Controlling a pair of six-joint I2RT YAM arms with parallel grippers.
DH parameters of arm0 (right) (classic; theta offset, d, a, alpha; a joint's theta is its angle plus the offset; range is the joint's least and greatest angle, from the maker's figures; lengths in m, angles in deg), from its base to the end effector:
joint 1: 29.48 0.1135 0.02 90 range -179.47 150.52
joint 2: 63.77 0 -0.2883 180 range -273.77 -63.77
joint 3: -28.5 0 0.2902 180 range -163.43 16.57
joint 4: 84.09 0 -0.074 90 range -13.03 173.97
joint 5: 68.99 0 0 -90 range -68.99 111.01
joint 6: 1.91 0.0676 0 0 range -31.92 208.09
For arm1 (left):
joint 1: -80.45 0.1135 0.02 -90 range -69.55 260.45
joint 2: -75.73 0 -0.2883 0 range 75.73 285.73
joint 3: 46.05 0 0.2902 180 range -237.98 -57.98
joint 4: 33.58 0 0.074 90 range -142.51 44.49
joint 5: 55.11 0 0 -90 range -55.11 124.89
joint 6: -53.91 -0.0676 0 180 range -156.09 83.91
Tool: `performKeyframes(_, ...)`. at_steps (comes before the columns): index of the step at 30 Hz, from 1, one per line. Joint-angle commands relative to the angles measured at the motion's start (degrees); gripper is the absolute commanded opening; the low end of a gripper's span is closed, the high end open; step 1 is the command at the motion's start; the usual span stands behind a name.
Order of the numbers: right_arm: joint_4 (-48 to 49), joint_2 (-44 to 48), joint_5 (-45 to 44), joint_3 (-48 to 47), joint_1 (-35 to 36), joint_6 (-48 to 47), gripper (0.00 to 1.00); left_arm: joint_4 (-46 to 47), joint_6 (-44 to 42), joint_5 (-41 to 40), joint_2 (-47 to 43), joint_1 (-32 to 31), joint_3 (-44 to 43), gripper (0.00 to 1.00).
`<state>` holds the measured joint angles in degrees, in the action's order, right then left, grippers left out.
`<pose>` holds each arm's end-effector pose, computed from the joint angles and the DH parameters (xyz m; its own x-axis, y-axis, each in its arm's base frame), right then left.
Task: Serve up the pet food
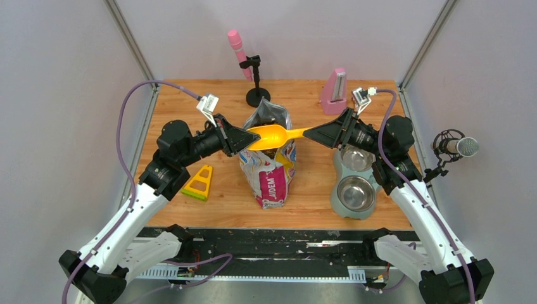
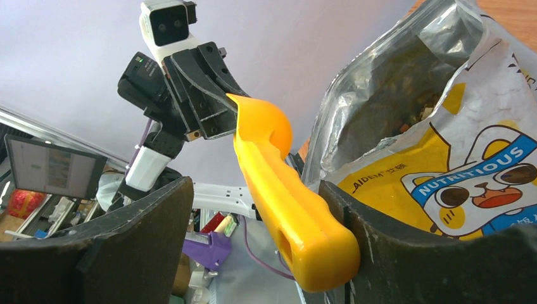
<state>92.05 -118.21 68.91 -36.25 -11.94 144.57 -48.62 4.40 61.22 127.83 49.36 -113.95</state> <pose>0.2294 0.1251 0.4134 -0.6954 0.3664 -0.6182 -0.5891 0.2021 0.7824 0.2044 -0.1582 0.4218 -0.5385 -0.3549 -0.7643 0.6482 0.4051 -0.6448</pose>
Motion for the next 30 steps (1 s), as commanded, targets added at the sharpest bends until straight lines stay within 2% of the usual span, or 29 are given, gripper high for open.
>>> performKeyframes(1, 4.61, 0.88, 2.56, 0.17, -0.01, 1.43, 0.73, 2.43, 0.67, 1.07, 0.86, 0.36, -0.79, 0.0)
performKeyframes(21, 8.56, 1.1, 4.87, 0.7, 0.11, 2.53, 0.62, 0.42, 1.45, 1.97, 4.07, 0.65, -1.76, 0.0)
performKeyframes(26, 8.78, 0.69, 6.15, 0.48, 0.1, 2.73, 0.46, -0.11, 1.73, 1.48, 5.26, 0.61, -2.24, 0.0)
performKeyframes(29, 8.46, 1.02, 6.24, 0.52, 0.12, 2.61, 0.3, -0.99, 1.36, 0.49, 5.59, 0.6, -2.67, 0.0)
performKeyframes(30, 8.16, 1.14, 6.05, 0.54, 0.06, 2.46, 0.21, -1.31, 1.17, 0.22, 5.7, 0.6, -2.75, 0.0)
